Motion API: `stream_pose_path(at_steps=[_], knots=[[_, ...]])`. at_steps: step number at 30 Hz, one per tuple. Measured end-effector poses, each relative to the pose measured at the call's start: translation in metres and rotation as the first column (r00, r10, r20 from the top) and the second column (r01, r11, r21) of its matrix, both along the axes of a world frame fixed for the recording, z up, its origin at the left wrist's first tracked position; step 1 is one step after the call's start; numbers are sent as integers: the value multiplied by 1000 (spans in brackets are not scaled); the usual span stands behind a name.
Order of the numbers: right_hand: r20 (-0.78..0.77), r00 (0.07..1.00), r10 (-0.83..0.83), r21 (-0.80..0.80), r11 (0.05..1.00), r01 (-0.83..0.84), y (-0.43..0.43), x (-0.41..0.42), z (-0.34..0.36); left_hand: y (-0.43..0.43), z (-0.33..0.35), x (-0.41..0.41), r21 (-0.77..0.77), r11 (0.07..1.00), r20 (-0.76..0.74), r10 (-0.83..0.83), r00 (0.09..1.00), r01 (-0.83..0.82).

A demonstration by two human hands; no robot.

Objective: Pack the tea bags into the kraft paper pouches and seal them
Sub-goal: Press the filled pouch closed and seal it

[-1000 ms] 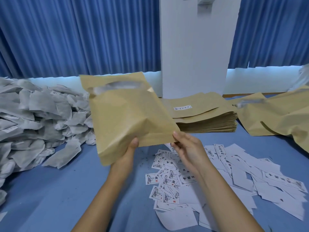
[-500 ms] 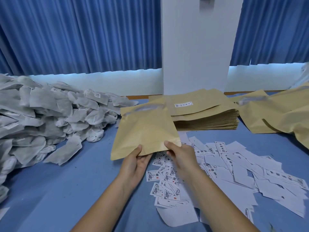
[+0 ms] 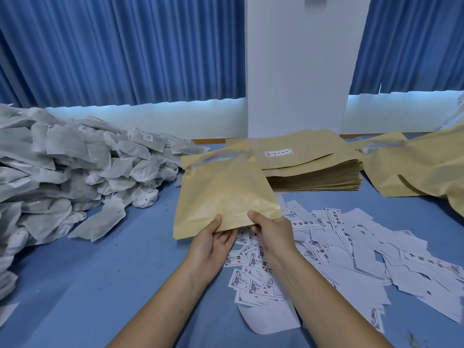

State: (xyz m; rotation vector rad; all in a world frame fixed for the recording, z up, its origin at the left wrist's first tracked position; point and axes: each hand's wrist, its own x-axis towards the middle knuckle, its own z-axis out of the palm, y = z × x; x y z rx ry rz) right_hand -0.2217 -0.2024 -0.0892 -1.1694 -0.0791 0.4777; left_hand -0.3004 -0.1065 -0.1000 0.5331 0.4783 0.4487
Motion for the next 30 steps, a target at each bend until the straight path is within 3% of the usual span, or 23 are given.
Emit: stream_pose_path(at_steps=[4,11,14,18,24,27,30], knots=[[-25,997,68,84,994,-66,4,-5,-1,-2,-2,-1,41,999,-9,-7,1000,7],[-9,1000,26,58,998,-26,5,-6,-4,-9,-1,-1,51,999,-48,12,999,-9],[-1,996,86,126,988,-86,6,-11,-4,-10,-2,0,66,998,-34,3,999,-1],[24,994,104,89,990,-106,8,-17,-4,-15,-3,1,95,995,-49,-3,999,7],[-11,999,32,116,993,-31,6,-10,-3,-10,-1,-6,140,936,-16,327,945,-322],[-77,997,-3,160,987,16,5,-7,-2,-8,-1,-11,196,921,-65,356,932,-338],[-110,986,-122,107,985,134,0,1,-2,-10,0,-10,222,908,-99,384,918,-356]])
